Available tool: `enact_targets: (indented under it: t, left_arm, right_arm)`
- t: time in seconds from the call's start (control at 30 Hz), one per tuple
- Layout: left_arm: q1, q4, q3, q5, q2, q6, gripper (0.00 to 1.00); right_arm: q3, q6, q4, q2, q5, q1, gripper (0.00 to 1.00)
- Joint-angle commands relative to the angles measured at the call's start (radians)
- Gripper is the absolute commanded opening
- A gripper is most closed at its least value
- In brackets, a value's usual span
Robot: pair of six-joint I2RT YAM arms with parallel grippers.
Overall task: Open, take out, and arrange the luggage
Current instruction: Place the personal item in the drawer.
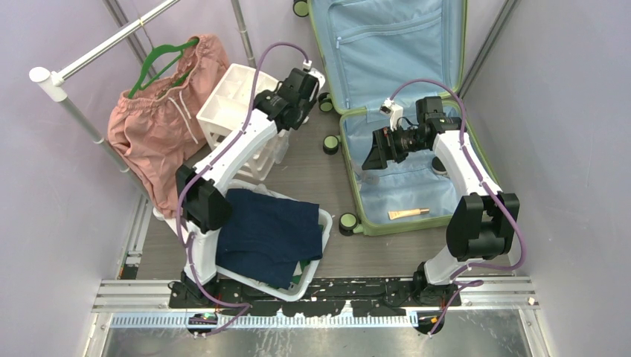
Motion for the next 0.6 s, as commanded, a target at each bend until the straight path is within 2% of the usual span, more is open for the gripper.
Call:
enact_targets:
  t: [0.0,0.57]
  left_arm:
    - [0.003,-0.044,0.071,0.105,-0.087,-0.08,0.54]
    - [0.003,-0.001,-0.099,0.389,-0.169,-0.237,0.31]
  right_arm:
    - [0.046,-0.015,-0.003,-0.013,-0.001,-0.007,1.0]
    - [0.04,-0.021,-0.007,-0.012,0.007,-0.019,1.0]
